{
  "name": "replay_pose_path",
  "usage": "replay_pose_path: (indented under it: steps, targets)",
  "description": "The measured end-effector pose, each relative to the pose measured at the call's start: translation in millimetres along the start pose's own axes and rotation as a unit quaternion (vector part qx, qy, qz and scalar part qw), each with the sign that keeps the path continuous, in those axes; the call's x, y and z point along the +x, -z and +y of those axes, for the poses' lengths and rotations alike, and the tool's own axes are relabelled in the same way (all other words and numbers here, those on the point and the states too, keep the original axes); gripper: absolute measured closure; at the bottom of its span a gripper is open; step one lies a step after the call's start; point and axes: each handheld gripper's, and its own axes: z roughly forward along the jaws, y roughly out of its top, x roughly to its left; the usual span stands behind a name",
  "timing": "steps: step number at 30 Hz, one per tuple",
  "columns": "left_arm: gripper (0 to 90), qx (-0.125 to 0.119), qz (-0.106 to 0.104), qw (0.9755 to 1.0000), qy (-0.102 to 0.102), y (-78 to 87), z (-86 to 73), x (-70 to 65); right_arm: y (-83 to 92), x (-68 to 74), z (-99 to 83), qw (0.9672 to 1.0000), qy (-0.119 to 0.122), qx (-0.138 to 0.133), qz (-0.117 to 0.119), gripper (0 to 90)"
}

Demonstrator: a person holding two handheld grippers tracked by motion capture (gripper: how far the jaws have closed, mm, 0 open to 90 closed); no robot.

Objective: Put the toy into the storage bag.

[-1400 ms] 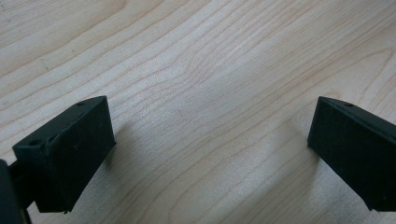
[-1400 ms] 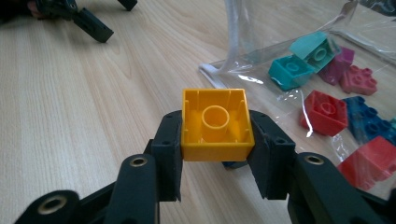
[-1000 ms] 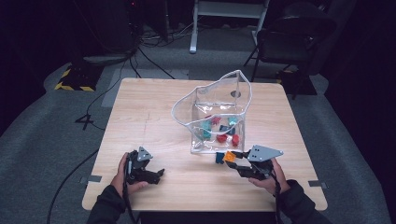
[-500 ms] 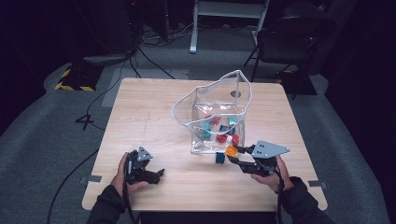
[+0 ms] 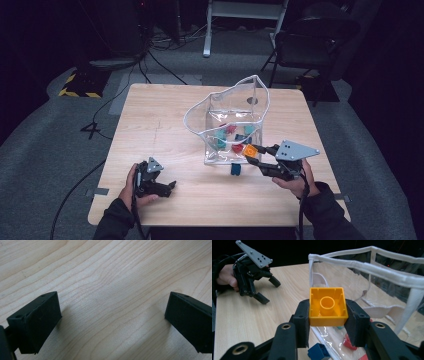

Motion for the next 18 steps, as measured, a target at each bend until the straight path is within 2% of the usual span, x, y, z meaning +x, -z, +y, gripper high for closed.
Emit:
replay_pose_path:
  steps: [18]
  targets:
    - [0.6, 0.0, -0.001, 1.0, 0.0, 0.0, 0.0, 0.0, 9.3, -8.5, 30.1, 0.9995, 0.015, -0.02, -0.017, 59.3]
